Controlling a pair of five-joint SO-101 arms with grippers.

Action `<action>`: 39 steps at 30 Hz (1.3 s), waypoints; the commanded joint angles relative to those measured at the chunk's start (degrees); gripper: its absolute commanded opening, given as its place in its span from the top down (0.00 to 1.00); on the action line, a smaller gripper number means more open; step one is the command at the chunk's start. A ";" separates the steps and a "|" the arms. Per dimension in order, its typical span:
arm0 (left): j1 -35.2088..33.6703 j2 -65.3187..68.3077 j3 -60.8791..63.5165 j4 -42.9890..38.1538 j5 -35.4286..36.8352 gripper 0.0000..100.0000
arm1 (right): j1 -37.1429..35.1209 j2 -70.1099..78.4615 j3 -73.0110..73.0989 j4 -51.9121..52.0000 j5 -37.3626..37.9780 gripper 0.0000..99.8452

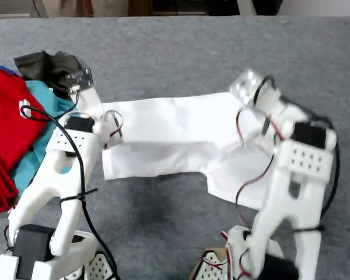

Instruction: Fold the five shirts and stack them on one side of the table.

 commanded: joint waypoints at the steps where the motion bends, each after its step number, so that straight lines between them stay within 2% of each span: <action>1: 0.00 -2.51 1.58 0.62 -1.67 0.98 | 1.27 -8.66 11.12 -2.81 2.02 1.00; 8: -0.09 -2.51 4.57 0.88 -1.85 0.98 | 6.02 -16.92 21.76 -4.31 5.71 1.00; 17: 2.20 -2.59 3.25 6.59 -2.02 0.98 | 11.74 -23.25 26.15 -2.55 10.90 1.00; 25: 5.89 -2.42 5.36 6.24 -2.02 0.98 | 11.47 -24.48 31.16 -4.04 11.34 1.00; 31: 5.63 -1.98 5.89 6.42 -2.11 0.98 | 11.38 -24.48 33.80 -6.59 12.31 1.00; 34: 6.07 -1.98 5.89 6.68 -4.57 0.98 | 11.65 -24.48 34.07 -6.59 13.71 0.94; 36: 5.63 -1.98 5.89 6.77 -5.71 0.92 | 11.91 -24.57 33.80 -6.59 13.71 0.88; 39: 5.01 -2.07 5.36 9.93 -5.45 0.75 | 12.00 -24.57 33.10 -7.21 13.63 0.83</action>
